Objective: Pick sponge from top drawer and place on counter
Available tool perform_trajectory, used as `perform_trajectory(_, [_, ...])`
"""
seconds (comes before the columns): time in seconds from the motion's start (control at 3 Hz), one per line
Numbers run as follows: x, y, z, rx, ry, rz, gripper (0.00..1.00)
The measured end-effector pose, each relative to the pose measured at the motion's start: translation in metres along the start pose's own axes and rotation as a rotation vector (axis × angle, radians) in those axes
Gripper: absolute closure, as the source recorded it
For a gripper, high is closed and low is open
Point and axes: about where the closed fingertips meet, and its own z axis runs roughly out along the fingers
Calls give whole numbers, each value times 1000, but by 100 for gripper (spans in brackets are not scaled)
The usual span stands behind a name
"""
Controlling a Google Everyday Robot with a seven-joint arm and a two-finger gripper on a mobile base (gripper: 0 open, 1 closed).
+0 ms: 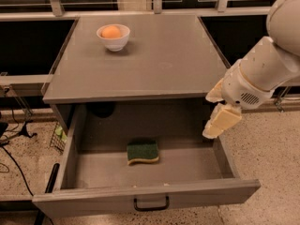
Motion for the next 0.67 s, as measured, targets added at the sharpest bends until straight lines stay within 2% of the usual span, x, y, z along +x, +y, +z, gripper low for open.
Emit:
perform_trajectory(0.33, [0,0,0,0,0,0,60])
perform_trajectory(0.67, [-7,-3,18,-2,-42,10,41])
